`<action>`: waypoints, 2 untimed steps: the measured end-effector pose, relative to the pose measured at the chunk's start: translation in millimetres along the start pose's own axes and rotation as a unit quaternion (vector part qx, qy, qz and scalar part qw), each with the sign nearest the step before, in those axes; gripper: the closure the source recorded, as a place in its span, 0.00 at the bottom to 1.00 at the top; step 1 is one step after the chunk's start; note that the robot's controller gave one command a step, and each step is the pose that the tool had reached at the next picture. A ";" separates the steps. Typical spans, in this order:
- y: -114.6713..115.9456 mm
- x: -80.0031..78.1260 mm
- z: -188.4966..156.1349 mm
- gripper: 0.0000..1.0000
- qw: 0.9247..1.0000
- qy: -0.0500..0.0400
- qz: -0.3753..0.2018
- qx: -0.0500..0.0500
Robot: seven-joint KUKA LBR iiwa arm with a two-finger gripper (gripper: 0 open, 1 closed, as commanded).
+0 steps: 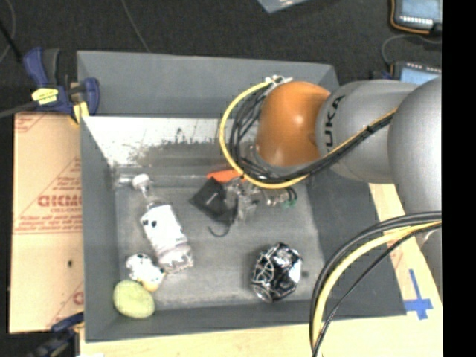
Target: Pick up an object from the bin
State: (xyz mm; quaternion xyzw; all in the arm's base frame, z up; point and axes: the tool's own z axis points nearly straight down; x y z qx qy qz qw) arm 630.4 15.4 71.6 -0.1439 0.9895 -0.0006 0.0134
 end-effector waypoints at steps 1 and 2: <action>0.1 0.0 0.0 1.00 1.000 0.000 0.001 0.000; -4.6 -10.0 -81.1 1.00 1.000 -0.002 -0.001 0.000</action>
Offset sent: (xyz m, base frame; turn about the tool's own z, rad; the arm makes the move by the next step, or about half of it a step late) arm 0.0074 -0.0011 0.0801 -0.0085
